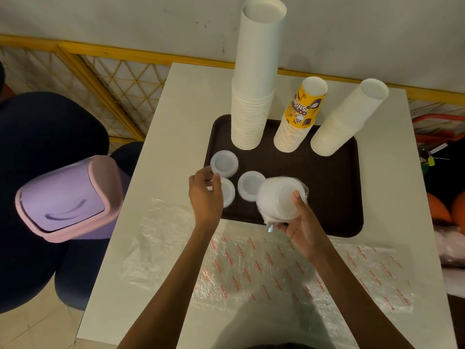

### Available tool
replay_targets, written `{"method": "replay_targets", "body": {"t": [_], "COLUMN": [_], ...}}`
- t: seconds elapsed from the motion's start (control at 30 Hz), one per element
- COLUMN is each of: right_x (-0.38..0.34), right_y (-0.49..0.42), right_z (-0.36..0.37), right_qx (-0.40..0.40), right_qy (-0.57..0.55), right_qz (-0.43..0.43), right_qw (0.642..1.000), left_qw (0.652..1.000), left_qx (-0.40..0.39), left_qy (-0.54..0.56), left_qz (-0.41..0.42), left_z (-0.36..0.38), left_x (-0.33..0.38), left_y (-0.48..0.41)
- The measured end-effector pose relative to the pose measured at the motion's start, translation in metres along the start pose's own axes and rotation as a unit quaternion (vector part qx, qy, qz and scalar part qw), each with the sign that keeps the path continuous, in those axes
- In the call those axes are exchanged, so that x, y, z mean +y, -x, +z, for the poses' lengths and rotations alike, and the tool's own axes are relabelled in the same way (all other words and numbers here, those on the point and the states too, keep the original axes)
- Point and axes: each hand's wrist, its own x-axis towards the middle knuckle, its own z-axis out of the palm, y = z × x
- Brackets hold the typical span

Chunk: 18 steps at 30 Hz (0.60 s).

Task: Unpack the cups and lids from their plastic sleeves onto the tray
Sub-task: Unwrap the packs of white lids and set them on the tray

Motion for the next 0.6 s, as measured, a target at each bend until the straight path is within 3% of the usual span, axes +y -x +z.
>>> {"method": "replay_targets", "body": {"t": [0.17,0.3,0.6], "right_x": [-0.002,-0.006,-0.007], "right_y": [0.010,0.022,0.033], "right_z": [0.008,0.015,0.018], "right_qx": [-0.024,-0.060,-0.121], "right_qy": [-0.019,-0.077,-0.129], "right_qz": [0.021,0.017,0.046], "right_qw": [0.999,0.995,0.983], "left_qw": [0.984,0.972,0.965], "left_qx": [-0.079,-0.092,-0.018], "left_qy": [0.116,0.016,-0.046], "left_qz": [0.107,0.217,0.258], "left_z": [-0.017,-0.014,-0.016], "left_x": [0.056,0.067,0.065], "left_y": [0.048,0.079,0.110]}}
